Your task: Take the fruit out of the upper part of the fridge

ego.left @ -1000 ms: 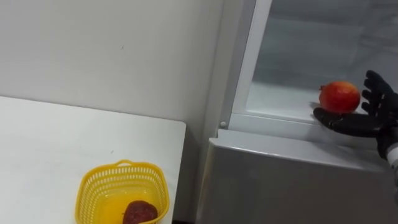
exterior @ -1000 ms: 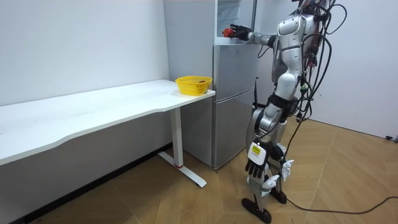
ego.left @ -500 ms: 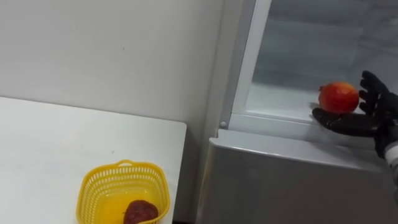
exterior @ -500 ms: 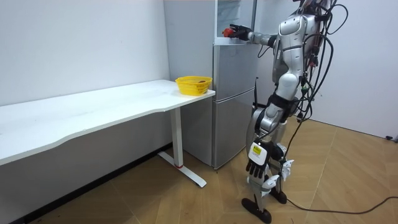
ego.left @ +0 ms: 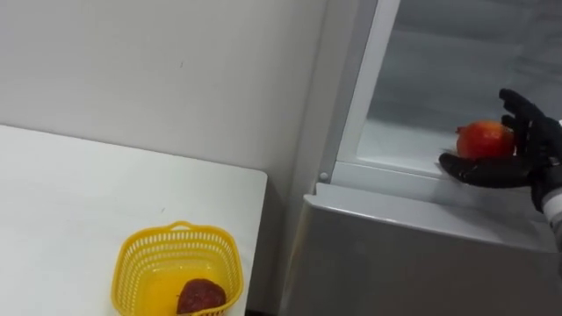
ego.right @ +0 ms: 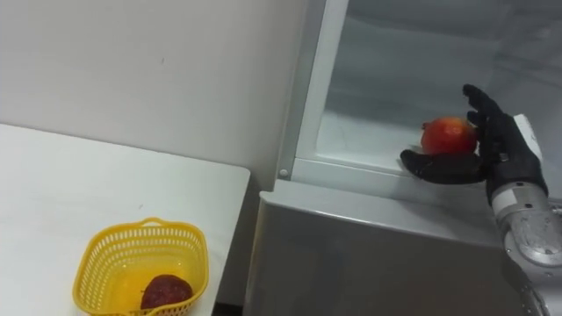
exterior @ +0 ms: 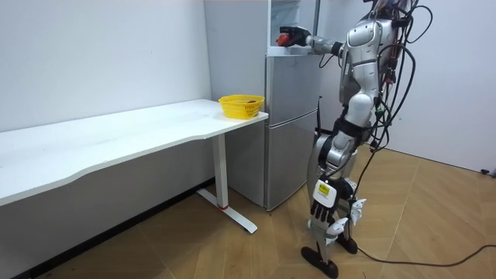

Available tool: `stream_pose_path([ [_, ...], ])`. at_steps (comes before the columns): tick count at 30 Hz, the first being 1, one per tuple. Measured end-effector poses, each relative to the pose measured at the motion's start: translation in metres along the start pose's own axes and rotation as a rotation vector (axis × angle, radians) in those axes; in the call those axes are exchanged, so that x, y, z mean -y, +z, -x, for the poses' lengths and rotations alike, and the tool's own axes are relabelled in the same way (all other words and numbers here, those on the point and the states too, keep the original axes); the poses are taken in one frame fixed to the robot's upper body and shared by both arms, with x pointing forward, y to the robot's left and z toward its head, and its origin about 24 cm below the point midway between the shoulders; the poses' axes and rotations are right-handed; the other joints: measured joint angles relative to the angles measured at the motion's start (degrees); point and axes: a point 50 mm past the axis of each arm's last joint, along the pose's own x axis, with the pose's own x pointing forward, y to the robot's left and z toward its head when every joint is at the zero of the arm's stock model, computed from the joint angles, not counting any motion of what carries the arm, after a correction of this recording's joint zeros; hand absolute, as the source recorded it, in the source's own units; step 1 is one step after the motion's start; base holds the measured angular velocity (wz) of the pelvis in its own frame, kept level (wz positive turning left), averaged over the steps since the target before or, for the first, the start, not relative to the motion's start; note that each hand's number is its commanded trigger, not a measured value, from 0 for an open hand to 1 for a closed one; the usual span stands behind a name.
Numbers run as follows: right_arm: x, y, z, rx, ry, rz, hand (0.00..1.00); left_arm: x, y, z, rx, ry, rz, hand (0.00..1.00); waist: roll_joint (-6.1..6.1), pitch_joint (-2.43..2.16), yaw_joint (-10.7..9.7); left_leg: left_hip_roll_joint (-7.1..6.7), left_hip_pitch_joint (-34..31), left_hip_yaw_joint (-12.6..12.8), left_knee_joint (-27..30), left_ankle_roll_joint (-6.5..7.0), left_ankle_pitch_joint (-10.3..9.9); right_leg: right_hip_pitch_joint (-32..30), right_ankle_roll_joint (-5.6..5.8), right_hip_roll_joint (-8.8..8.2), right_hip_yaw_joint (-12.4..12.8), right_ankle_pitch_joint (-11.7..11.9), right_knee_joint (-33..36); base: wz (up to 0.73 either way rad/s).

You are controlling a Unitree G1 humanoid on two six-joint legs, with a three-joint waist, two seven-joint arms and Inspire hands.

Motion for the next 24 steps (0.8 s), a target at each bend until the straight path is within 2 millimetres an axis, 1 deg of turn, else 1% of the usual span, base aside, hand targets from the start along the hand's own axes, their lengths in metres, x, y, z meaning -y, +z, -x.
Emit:
stream_pose_path([
  [3, -0.0011, -0.0001, 0.0001, 0.002, 0.012, 0.024, 1.00, -0.0001, 0.0002, 0.0000, 0.002, 0.001, 0.000, 0.00, -0.03, 0.22, 0.4, 0.05, -0.2, -0.1, 0.3, -0.11, -0.1, 0.0, 0.00, 0.10, 0.0, 0.0, 0.0, 0.00],
  [5, -0.0049, -0.0004, 0.0004, 0.003, 0.029, 0.040, 1.00, -0.0002, 0.0003, 0.0000, 0.002, 0.004, -0.001, 0.00, -0.10, 0.17, 0.5, 0.05, -0.4, -0.3, 0.4, -0.12, -0.1, -0.1, 0.00, 0.10, -0.2, 0.0, 0.0, 0.04],
  [7, -0.0069, 0.0018, -0.0008, 0.009, 0.039, 0.041, 1.00, -0.0011, 0.0013, 0.0000, 0.005, 0.007, -0.001, 0.00, 0.08, 0.30, 0.4, 0.03, -0.5, -0.5, 0.5, -0.12, -0.1, 0.0, 0.00, 0.10, -0.4, 0.0, 0.0, 0.06],
  [8, -0.0071, 0.0024, -0.0011, 0.011, 0.042, 0.040, 1.00, -0.0018, 0.0022, 0.0000, 0.008, 0.008, -0.002, 0.00, 0.01, 0.25, 0.5, 0.05, -0.5, -0.5, 0.5, -0.12, -0.1, 0.0, 0.00, 0.11, -0.4, 0.0, 0.0, 0.03],
  [9, -0.0075, 0.0031, -0.0014, 0.013, 0.046, 0.040, 1.00, -0.0019, 0.0024, 0.0000, 0.008, 0.008, -0.002, 0.00, 0.21, 0.37, 0.8, 0.04, -0.5, -0.5, 0.5, -0.13, -0.1, 0.0, 0.00, 0.11, -0.5, 0.0, 0.0, 0.00],
  [16, -0.0088, 0.0044, -0.0020, 0.016, 0.064, 0.039, 1.00, -0.0027, 0.0018, 0.0001, 0.006, 0.006, -0.003, 0.00, 0.18, 0.29, 1.2, 0.02, -0.8, -0.8, 0.7, -0.13, -0.1, -0.1, 0.00, 0.09, -0.8, 0.0, 0.0, 0.01],
  [21, -0.0093, 0.0045, -0.0020, 0.016, 0.075, 0.037, 1.00, -0.0033, 0.0018, 0.0001, 0.006, 0.008, -0.004, 0.00, 0.51, 0.08, 1.2, 0.01, -0.7, -0.8, 0.7, -0.13, -0.1, 0.0, 0.00, 0.07, -0.8, 0.0, 0.0, 0.00],
  [22, -0.0094, 0.0045, -0.0020, 0.016, 0.076, 0.037, 1.00, -0.0033, 0.0018, 0.0001, 0.006, 0.008, -0.004, 0.00, 0.56, 0.07, 1.2, 0.00, -0.7, -0.8, 0.7, -0.13, -0.1, 0.0, 0.00, 0.07, -0.8, 0.0, 0.0, 0.00],
  [24, -0.0096, 0.0044, -0.0019, 0.016, 0.080, 0.036, 1.00, -0.0038, 0.0017, 0.0002, 0.006, 0.009, -0.005, 0.00, 0.77, 0.19, 1.2, 0.00, -0.3, -0.9, 0.6, -0.13, -0.1, 0.4, 0.00, 0.06, -0.9, 0.0, 0.0, 0.00],
])
